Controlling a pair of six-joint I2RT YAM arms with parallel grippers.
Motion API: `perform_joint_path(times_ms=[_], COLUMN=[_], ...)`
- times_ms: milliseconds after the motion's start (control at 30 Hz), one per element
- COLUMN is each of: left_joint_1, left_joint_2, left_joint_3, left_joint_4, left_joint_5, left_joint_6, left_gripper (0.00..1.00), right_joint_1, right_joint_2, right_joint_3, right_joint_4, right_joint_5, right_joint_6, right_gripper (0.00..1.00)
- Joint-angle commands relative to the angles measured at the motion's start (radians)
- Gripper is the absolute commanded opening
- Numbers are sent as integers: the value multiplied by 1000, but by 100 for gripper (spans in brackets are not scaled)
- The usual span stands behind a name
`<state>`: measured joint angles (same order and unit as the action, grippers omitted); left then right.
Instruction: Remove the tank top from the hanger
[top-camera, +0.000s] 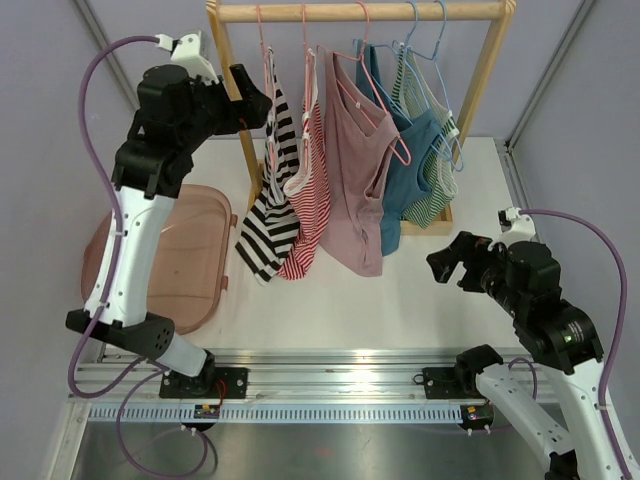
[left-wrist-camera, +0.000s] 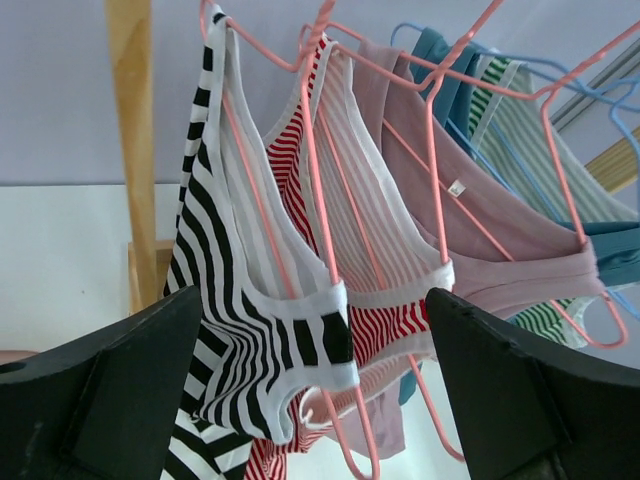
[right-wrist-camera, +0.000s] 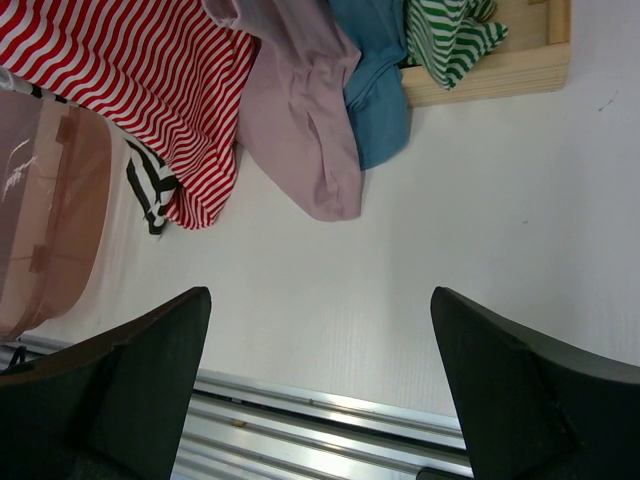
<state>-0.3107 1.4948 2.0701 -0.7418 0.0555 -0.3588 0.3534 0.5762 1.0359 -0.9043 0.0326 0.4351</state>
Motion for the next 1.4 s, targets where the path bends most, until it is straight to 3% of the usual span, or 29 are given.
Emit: perform_joint_path(times_ms=[0,167,267,367,400,600,700,767,833,1067,1367], left_joint_1=[-24,-42,-53,-54,-54,-60,-65,-73,-80,-125,-128], left_joint_2=[33,128,177,257,289,324,328,326,321,240,125], left_joint_3=[47,86,133,223,264,289,288,295,308,315,288], left_joint_4=[113,144,131,91,73,68,68,70,67,111,119], left_joint_5=[17,-93,-160,-196,-207,-209,-214,-226,-239,-356,-341], left_joint_6=[72,103,145,185,195,218,218,219,218,199,181], left_gripper=[95,67,58,55,49,37,22,6,0,0,0], right_joint_1=[7,7,9,7,7,9,7,9,9,7,9], right_joint_2=[-6,-28,-41,-52,-53,-56,-55,-56,-55,-55,-65], right_joint_3=[-11,-30,-36,-39,-40,-56,-63,-65,-63,-65,-20], right_joint_4=[18,33,28,18,15,12,18,22,24,30,1], right_joint_5=[-75,-164,-175,-175,-174,-177,-180,-183,-183,-184,-134], right_joint_6=[13,42,47,42,40,37,39,37,39,40,17], right_gripper=[99,99,100,100,100,99,99,100,99,99,100])
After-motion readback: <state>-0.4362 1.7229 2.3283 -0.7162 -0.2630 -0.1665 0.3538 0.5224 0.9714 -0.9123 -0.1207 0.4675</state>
